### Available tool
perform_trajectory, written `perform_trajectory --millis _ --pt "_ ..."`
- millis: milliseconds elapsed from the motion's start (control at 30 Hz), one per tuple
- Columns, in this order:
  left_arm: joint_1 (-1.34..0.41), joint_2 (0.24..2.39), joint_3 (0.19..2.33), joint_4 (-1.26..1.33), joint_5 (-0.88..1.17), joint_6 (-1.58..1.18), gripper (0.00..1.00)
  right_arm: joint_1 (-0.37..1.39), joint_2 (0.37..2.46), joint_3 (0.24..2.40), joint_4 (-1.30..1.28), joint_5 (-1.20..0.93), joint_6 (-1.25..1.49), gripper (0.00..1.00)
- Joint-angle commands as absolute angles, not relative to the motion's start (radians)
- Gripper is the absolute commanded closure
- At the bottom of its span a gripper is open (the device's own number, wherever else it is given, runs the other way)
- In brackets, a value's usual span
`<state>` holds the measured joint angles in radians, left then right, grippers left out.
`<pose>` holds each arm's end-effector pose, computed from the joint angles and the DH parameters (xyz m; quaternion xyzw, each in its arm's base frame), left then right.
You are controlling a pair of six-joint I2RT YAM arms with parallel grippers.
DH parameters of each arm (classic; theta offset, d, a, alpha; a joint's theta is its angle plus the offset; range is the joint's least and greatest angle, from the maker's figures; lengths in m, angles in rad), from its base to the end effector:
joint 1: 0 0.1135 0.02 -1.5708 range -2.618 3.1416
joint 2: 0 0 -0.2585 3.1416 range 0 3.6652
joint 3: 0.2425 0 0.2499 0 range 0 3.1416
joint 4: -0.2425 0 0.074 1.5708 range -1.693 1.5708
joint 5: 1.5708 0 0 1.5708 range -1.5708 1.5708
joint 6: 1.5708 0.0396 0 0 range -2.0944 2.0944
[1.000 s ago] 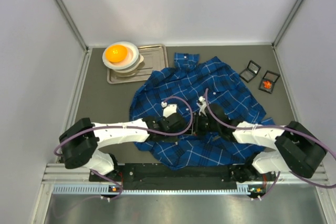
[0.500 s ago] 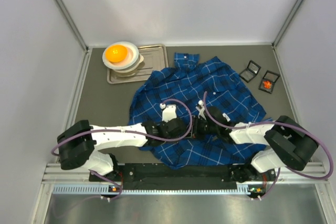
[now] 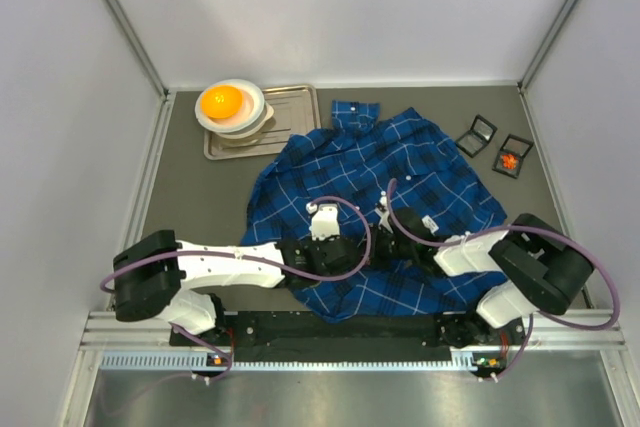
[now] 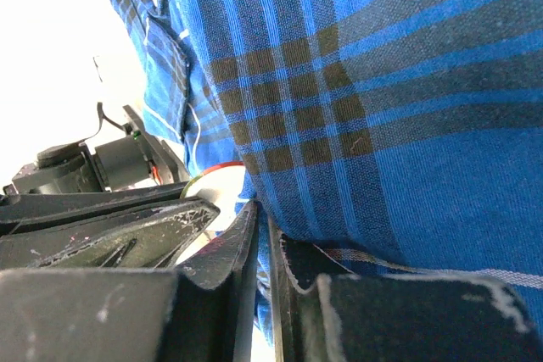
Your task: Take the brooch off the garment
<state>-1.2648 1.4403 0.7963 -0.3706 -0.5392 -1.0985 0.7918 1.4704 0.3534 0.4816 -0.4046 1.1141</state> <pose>0.1017 -0.2546 0.1804 0.0041 0.9297 -0.1477 0.3374 0.1598 0.1840 0.1134 0.0509 0.8776 0.4639 0.1096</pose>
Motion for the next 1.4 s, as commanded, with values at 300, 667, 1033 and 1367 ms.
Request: perform_trajectory --millis 300,667,1033,1367 --pt "-1.285 1.428 0.825 -0.357 -0.595 -1.111 1.00 0.836 1.528 0.417 0.534 -0.423 1.089 0.92" --pt "-1.290 1.454 0.847 -0.356 -0.583 -1.092 1.00 0.882 1.543 0.460 0.494 -0.405 1.036 0.93" --pt "-1.289 1.465 0.813 -0.224 -0.446 -1.017 1.00 0.893 1.586 0.526 0.442 -0.433 0.907 0.93" --pt "-1.289 1.499 0.802 -0.186 -0.313 -0.980 1.00 0.897 1.601 0.581 0.414 -0.454 0.835 0.93"
